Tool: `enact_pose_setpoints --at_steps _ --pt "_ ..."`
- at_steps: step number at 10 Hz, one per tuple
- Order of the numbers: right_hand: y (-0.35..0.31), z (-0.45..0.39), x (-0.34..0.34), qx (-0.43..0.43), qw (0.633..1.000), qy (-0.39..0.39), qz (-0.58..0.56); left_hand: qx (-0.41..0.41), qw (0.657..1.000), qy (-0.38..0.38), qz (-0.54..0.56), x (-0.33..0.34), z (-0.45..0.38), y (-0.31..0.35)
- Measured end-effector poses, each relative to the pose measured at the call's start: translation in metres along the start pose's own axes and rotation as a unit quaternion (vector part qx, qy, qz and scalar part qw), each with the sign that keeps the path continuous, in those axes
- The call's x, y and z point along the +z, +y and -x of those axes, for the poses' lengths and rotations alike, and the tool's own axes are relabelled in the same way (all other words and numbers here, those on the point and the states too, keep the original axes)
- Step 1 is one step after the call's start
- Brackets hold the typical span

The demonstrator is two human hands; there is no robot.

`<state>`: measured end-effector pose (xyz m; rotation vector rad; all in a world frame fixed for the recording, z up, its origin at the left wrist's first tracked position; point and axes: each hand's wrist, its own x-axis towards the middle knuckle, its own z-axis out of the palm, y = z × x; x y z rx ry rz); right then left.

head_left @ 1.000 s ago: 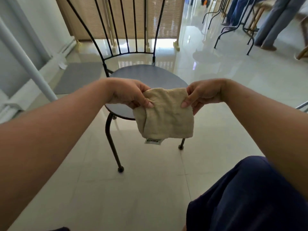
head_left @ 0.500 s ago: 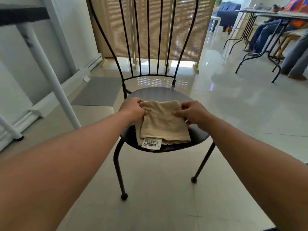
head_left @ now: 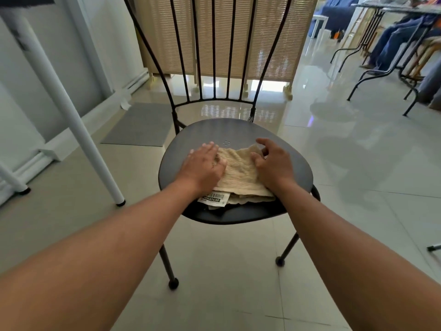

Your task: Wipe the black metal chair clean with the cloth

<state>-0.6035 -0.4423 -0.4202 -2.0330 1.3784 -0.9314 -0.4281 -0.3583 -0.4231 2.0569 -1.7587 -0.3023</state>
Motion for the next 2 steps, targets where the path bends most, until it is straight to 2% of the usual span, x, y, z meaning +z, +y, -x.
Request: enact_pose_setpoints --at_steps 1,2 --pt "-0.004 0.004 -0.004 0.015 0.999 -0.034 -0.008 -0.028 0.998 -0.044 -0.040 0.003 -0.003 0.001" --pt "-0.005 0.009 -0.019 0.013 0.998 -0.059 -0.020 -0.029 0.998 -0.034 -0.047 0.003 -0.002 0.005"
